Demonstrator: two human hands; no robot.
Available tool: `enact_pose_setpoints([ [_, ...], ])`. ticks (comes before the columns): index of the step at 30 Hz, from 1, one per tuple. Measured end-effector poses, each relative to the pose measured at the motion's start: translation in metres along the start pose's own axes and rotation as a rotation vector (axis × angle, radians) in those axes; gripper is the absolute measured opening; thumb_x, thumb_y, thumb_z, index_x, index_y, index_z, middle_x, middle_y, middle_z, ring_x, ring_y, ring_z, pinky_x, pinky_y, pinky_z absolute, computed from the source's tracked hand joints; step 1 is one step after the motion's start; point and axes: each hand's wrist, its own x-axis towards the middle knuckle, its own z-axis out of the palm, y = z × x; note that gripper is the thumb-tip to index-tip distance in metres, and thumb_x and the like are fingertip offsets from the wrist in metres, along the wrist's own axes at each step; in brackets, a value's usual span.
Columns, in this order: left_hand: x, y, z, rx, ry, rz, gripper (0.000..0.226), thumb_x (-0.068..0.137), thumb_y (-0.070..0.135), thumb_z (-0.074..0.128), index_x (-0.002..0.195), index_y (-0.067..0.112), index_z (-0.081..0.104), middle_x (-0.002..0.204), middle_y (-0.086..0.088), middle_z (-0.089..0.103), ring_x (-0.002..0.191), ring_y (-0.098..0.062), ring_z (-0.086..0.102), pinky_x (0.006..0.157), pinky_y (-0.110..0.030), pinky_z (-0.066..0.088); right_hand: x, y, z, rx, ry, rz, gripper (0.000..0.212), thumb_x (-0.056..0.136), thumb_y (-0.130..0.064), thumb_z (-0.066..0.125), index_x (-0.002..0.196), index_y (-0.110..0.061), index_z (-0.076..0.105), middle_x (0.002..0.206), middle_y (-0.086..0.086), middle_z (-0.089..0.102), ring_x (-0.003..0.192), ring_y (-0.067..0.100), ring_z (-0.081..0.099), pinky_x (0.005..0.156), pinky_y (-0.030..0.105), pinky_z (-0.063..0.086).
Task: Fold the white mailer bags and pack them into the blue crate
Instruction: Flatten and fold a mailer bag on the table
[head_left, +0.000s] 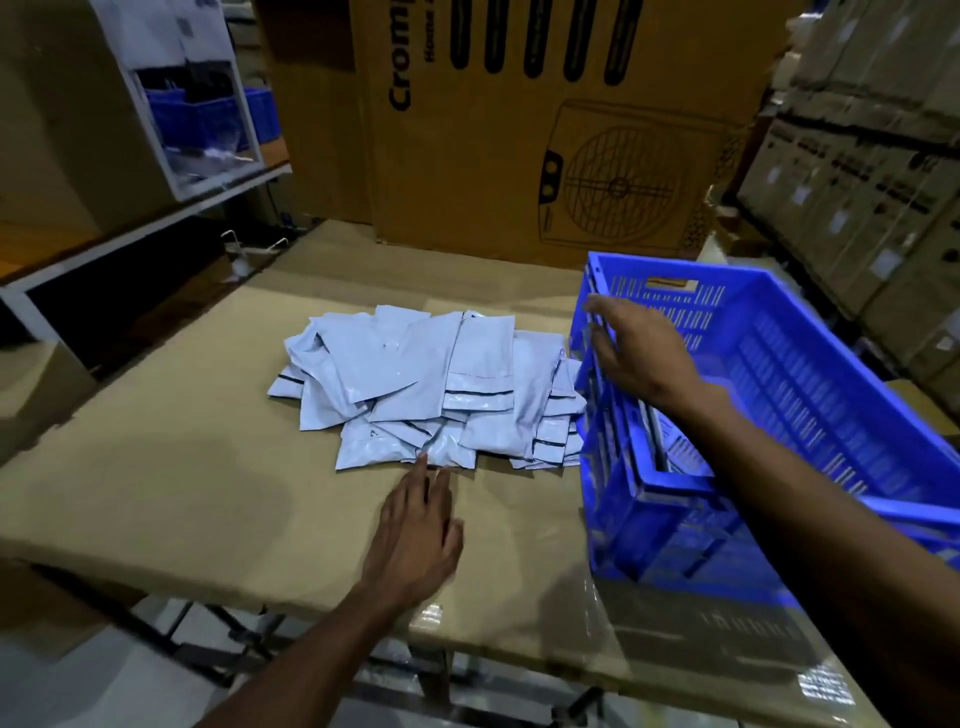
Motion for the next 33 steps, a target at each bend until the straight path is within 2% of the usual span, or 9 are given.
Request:
enact_pose_setpoints([
  [7, -0.004, -0.055, -0.009, 0.081, -0.006, -0.008, 0.062, 0.096, 0.053, 0.039, 0.147, 0.017, 0.044, 0.167, -0.019, 0.008, 0.142, -0.038, 0.033, 0.108, -0.050, 0.037, 0.029, -0.082, 0.045, 0.036, -0.235, -0.063, 0.037, 0.098, -0.024, 0.049, 0.132, -0.014, 0.058, 0.130, 0.014, 0.063, 0.117, 0.037, 0.057, 0.089, 0.042, 0.047],
  [13, -0.009, -0.085, -0.020, 0.195, -0.016, -0.097, 0.060, 0.094, 0.055, 0.035, 0.143, 0.022, 0.047, 0.166, -0.018, 0.014, 0.141, -0.038, 0.033, 0.110, -0.053, 0.027, 0.010, -0.122, 0.131, -0.043, -0.470, -0.115, 0.035, 0.093, -0.021, 0.050, 0.127, -0.017, 0.057, 0.131, 0.008, 0.060, 0.118, 0.033, 0.056, 0.086, 0.040, 0.050],
  [17, -0.005, -0.081, -0.018, 0.188, -0.005, -0.109, 0.060, 0.090, 0.054, 0.038, 0.139, 0.022, 0.053, 0.163, -0.016, 0.028, 0.140, -0.037, 0.037, 0.110, -0.055, 0.028, -0.005, -0.108, 0.176, -0.149, -0.403, -0.197, 0.047, 0.074, -0.004, 0.063, 0.121, -0.007, 0.061, 0.141, 0.020, 0.052, 0.119, 0.039, 0.056, 0.083, 0.045, 0.051],
  [21, -0.005, -0.079, -0.023, 0.163, -0.002, -0.119, 0.060, 0.089, 0.054, 0.038, 0.139, 0.023, 0.051, 0.164, -0.013, 0.026, 0.143, -0.033, 0.032, 0.112, -0.054, 0.025, 0.003, -0.096, 0.200, -0.134, -0.387, -0.238, 0.055, 0.063, -0.003, 0.072, 0.118, -0.010, 0.065, 0.139, 0.020, 0.055, 0.123, 0.043, 0.055, 0.082, 0.048, 0.053],
  [23, -0.005, -0.078, -0.024, 0.157, -0.007, -0.124, 0.062, 0.089, 0.054, 0.036, 0.142, 0.024, 0.049, 0.165, -0.012, 0.022, 0.145, -0.032, 0.029, 0.114, -0.054, 0.023, 0.008, -0.095, 0.203, -0.132, -0.384, -0.259, 0.042, 0.068, -0.006, 0.071, 0.109, -0.013, 0.069, 0.135, 0.015, 0.059, 0.119, 0.041, 0.058, 0.075, 0.044, 0.053],
  [26, -0.005, -0.077, -0.027, 0.142, -0.004, -0.123, 0.065, 0.089, 0.055, 0.036, 0.144, 0.022, 0.047, 0.166, -0.012, 0.020, 0.145, -0.032, 0.029, 0.114, -0.053, 0.023, 0.012, -0.099, 0.201, -0.086, -0.293, -0.278, 0.011, 0.074, -0.008, 0.071, 0.083, -0.013, 0.070, 0.114, 0.010, 0.069, 0.105, 0.041, 0.063, 0.064, 0.039, 0.050],
  [29, -0.006, -0.078, -0.028, 0.090, 0.076, -0.135, 0.078, 0.089, 0.053, 0.047, 0.156, 0.018, 0.027, 0.166, -0.016, 0.014, 0.140, -0.034, 0.034, 0.112, -0.052, 0.032, 0.003, -0.111, 0.194, -0.053, -0.134, -0.308, 0.004, 0.078, -0.014, 0.069, 0.080, -0.016, 0.072, 0.118, 0.003, 0.070, 0.117, 0.035, 0.061, 0.083, 0.044, 0.051],
  [31, -0.007, -0.077, -0.030, 0.029, 0.175, -0.149, 0.092, 0.090, 0.047, 0.057, 0.161, 0.017, 0.008, 0.167, -0.017, 0.005, 0.140, -0.037, 0.033, 0.112, -0.051, 0.035, -0.016, -0.129, 0.187, -0.055, -0.058, -0.346, 0.009, 0.083, -0.020, 0.062, 0.082, -0.018, 0.071, 0.127, 0.002, 0.067, 0.127, 0.031, 0.055, 0.099, 0.052, 0.042],
  [33, -0.008, -0.074, -0.034, 0.004, 0.255, -0.145, 0.096, 0.090, 0.042, 0.063, 0.162, 0.018, 0.003, 0.168, -0.015, 0.000, 0.144, -0.038, 0.030, 0.113, -0.050, 0.035, -0.045, -0.152, 0.180, -0.031, -0.012, -0.399, 0.012, 0.086, -0.023, 0.058, 0.084, -0.018, 0.069, 0.130, 0.002, 0.065, 0.132, 0.029, 0.051, 0.106, 0.059, 0.033],
])
